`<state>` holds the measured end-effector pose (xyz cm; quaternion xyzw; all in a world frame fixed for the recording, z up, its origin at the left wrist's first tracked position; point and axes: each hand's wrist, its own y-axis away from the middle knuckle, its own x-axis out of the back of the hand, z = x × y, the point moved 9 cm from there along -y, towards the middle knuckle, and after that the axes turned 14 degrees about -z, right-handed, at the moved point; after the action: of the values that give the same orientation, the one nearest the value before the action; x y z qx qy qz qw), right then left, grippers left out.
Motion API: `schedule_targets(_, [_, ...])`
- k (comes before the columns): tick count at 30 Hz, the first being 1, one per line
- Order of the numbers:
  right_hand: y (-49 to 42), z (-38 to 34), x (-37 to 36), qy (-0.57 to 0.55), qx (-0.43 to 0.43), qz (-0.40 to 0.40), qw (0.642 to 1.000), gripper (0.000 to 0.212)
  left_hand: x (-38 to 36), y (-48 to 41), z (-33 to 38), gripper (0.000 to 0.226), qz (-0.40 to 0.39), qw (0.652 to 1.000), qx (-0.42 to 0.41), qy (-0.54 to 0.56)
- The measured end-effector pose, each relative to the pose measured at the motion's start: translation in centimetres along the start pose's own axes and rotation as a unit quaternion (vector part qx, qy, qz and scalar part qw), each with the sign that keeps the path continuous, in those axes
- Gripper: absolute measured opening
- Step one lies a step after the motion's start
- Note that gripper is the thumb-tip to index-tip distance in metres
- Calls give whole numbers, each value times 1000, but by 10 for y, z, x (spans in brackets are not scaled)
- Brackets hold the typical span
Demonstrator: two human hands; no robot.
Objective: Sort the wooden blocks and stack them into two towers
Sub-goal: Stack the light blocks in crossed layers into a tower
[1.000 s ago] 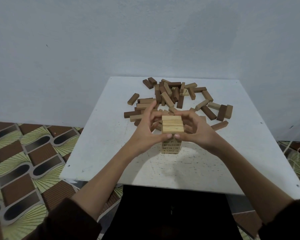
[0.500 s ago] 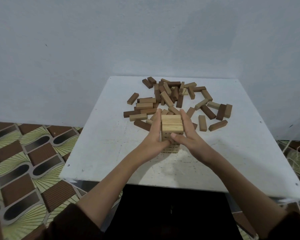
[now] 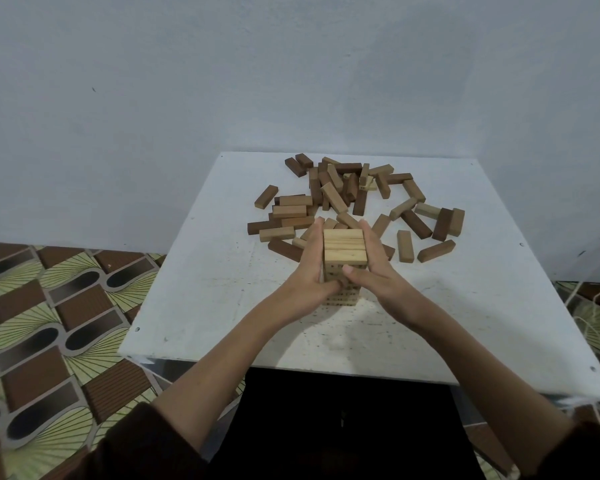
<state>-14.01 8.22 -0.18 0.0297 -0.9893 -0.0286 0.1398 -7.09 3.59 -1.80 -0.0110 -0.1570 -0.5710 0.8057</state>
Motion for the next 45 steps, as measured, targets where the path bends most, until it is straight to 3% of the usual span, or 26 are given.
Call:
schedule_targets(5, [5, -1, 12, 9, 7, 4, 1000, 67, 7, 5, 4, 102, 12, 1000, -22, 11])
schedule_targets(11, [10, -12, 32, 37, 22, 16, 999, 87, 27, 6, 12, 102, 51, 997, -62, -15])
schedule_targets(23, [4, -16, 35, 54, 22, 13, 998, 75, 34, -2, 12, 103, 61, 996, -67, 0])
schedule_targets(45, [2, -11, 34, 71, 2, 20, 997, 75, 34, -3, 5, 105, 54, 995, -76, 35])
